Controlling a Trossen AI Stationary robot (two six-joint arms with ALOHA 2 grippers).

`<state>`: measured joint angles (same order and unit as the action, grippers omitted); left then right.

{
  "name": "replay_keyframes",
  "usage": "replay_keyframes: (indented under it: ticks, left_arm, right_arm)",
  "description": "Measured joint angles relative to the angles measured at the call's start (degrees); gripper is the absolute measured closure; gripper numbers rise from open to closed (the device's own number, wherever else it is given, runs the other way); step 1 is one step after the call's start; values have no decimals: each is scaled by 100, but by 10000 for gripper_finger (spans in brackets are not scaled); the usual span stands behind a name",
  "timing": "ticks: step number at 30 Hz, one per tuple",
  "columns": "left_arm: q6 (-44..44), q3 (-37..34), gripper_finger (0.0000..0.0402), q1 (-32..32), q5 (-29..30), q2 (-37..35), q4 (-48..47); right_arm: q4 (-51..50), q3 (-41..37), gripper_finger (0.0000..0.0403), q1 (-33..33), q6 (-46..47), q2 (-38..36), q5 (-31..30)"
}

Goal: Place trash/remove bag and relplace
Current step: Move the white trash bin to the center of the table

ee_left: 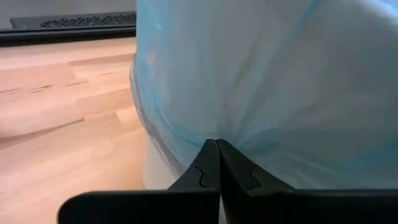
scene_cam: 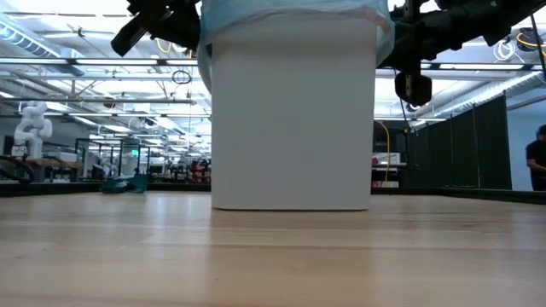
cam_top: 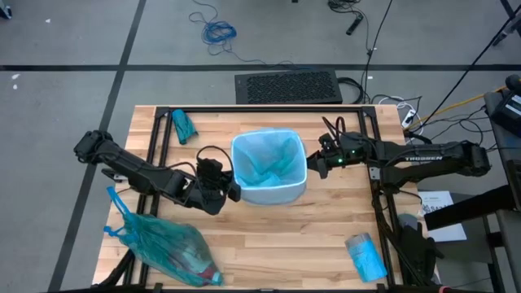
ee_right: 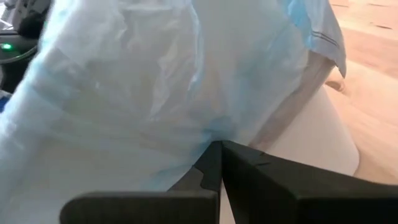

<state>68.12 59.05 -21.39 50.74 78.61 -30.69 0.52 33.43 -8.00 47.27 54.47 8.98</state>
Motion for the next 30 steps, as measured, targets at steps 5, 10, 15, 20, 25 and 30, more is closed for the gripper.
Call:
replay_keyframes:
  ticks: [5, 10, 15, 20, 25, 30]
  left_arm:
    - [-112, -4, 401, -53, 40, -170, -29]
    - [-155, -7, 401, -120, 137, -360, 34]
    - [-263, -7, 401, -155, 173, -500, 46]
    - [-243, -7, 401, -155, -171, -522, -155]
    - [-111, -7, 401, -162, -227, -524, -186]
    - [-136, -7, 401, -177, -236, -524, -180]
  right_arm:
    - [30, 0, 403, 7, 2, -45, 59]
    - [39, 0, 403, 7, 11, -45, 58]
    - [66, 2, 403, 7, 1, -47, 64]
    - [63, 2, 394, 9, -60, -49, 209]
    - [42, 4, 372, 7, -81, -54, 207]
    - [21, 4, 356, 7, -103, -54, 207]
